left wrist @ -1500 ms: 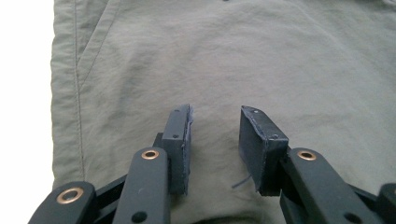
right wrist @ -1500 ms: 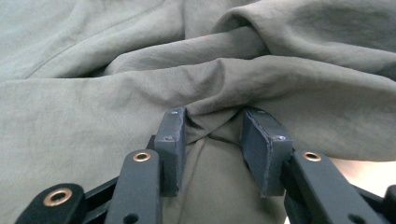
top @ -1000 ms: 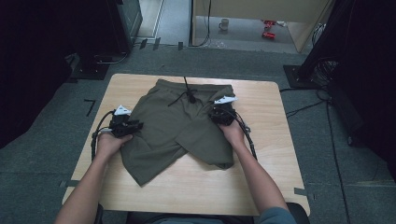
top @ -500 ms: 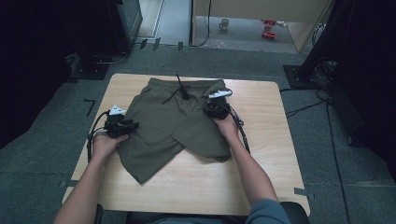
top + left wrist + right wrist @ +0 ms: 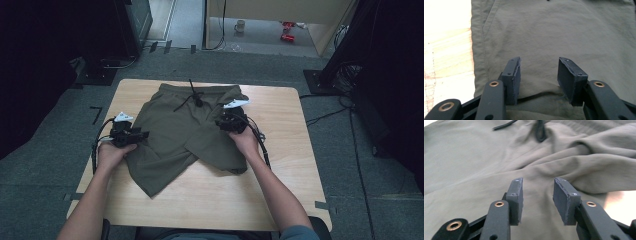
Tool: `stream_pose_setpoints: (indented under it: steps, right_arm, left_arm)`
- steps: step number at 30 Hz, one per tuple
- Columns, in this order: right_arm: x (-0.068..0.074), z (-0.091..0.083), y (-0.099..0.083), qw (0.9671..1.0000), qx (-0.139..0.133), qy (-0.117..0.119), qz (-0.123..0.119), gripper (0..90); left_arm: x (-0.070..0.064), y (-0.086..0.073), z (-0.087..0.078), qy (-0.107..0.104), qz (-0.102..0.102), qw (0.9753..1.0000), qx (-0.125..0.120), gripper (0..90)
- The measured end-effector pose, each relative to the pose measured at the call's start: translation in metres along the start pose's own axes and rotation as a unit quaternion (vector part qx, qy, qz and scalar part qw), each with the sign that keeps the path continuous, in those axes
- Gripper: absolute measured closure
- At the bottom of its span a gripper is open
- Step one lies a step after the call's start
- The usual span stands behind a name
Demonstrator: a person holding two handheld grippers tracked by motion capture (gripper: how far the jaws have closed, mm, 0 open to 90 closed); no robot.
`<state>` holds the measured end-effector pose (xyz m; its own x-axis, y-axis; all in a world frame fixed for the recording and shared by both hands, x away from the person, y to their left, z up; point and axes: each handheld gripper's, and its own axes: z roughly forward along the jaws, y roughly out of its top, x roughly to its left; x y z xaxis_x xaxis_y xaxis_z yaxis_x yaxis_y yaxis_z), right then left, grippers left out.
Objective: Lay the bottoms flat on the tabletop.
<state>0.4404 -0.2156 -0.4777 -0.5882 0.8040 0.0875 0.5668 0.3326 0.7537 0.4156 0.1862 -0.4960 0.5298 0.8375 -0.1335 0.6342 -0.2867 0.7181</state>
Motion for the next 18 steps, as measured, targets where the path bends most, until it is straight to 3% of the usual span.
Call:
stream_pose_setpoints:
  steps: [8, 18]
  right_arm:
    - [0.028, -0.002, 0.001, 0.9993, 0.005, 0.036, -0.005, 58.0]
    - [0.062, 0.005, -0.003, 0.9977, 0.012, 0.063, -0.023, 55.2]
  left_arm:
    - [-0.001, -0.001, 0.000, -0.006, 0.012, 0.9999, -0.005, 49.7]
    - [-0.004, -0.002, 0.002, -0.013, 0.026, 0.9996, 0.000, 48.6]
